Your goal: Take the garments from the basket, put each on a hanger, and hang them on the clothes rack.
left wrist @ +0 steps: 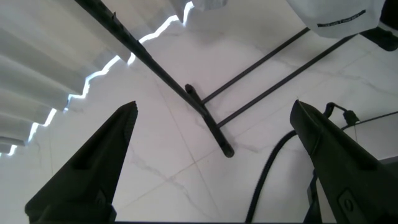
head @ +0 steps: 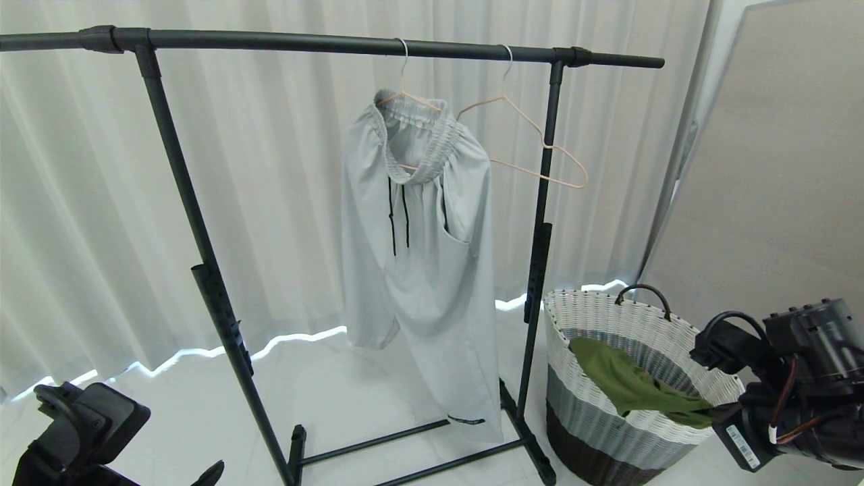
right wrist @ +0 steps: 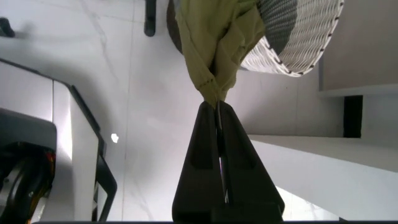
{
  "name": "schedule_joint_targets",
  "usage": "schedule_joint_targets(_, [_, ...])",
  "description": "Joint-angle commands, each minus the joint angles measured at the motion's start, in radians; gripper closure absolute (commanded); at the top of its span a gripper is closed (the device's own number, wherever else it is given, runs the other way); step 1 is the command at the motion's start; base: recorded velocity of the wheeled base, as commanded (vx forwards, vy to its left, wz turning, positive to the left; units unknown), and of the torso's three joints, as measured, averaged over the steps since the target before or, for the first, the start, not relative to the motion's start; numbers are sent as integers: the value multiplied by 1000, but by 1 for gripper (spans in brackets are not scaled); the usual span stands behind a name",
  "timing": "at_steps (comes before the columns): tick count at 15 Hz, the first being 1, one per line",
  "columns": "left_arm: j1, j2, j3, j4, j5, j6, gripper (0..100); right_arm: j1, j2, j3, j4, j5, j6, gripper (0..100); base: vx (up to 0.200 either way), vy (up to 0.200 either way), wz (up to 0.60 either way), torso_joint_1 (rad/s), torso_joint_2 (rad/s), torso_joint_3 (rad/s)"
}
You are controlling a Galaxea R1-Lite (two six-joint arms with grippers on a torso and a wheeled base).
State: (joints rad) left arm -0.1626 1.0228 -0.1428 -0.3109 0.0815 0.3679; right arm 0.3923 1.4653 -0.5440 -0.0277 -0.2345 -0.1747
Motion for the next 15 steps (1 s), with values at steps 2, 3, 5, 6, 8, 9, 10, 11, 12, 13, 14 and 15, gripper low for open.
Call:
schedule_joint_targets(2, [0,2,0,-1,0,-1,0,3,3,9,-1,-2,1,100,0,0,0,0,0,0])
schedule_joint_targets(3, [0,2,2,-1,0,-1,0,5,1,12,-1,-2,0,100,0,0,0,0,0,0])
schedule_joint_targets(5, [0,0,0,-2,0,-1,0,5,1,12,-1,-2,0,100,0,0,0,0,0,0])
schedule_joint_targets(6, [0,-1,2,-2,0,-1,0,8,1,12,-1,-2,0,100,0,0,0,0,0,0])
schedule_joint_targets(8, [1,-1,2,-1,0,-1,0,13,0,12,-1,-2,0,100,0,0,0,0,0,0])
schedule_joint_targets(9, [1,-1,2,-2,0,-1,0,14,0,12,-1,-2,0,100,0,0,600,7,-2,2])
schedule_joint_targets(10, [1,-3,0,-1,0,-1,0,17,0,12,-1,-2,0,100,0,0,600,2,-2,12])
schedule_joint_targets(11, [1,-3,0,-1,0,-1,0,17,0,12,-1,-3,0,100,0,0,600,-2,2,2])
schedule_joint_targets(12, [1,-3,0,-1,0,-1,0,17,-2,12,-1,-3,0,100,0,0,600,2,2,-2])
schedule_joint_targets(13, [1,-4,0,-1,0,-1,0,17,-2,12,-1,-3,0,100,0,0,600,2,7,2])
schedule_joint_targets(14, [1,-4,0,-2,0,-1,0,17,-3,12,-1,-5,0,100,0,0,600,-2,7,2])
schedule_joint_targets(15, [1,-3,0,-1,0,-1,0,17,-5,12,-1,-3,1,100,0,0,600,2,2,7])
